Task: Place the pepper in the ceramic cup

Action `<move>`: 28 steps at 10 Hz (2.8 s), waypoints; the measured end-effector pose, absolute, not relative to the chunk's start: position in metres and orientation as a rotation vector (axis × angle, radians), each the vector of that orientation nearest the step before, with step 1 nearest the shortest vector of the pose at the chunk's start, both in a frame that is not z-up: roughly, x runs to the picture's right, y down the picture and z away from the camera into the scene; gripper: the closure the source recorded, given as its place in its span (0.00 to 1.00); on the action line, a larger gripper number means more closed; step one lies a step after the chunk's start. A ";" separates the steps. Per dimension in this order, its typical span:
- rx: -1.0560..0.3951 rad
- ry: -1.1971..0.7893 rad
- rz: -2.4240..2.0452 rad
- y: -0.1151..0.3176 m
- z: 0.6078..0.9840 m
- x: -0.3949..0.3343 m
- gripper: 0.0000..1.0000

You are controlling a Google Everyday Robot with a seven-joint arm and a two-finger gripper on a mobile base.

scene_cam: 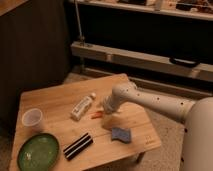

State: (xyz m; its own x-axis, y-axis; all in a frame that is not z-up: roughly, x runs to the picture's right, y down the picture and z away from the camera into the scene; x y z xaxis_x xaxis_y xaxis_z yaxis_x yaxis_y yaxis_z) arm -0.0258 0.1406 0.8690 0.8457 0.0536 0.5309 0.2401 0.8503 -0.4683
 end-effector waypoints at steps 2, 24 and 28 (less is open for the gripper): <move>-0.567 -0.549 -0.099 0.137 0.876 -0.029 0.36; -0.680 -0.480 -0.092 0.150 0.884 -0.046 0.70; -0.671 -0.526 -0.075 0.133 0.863 -0.053 0.70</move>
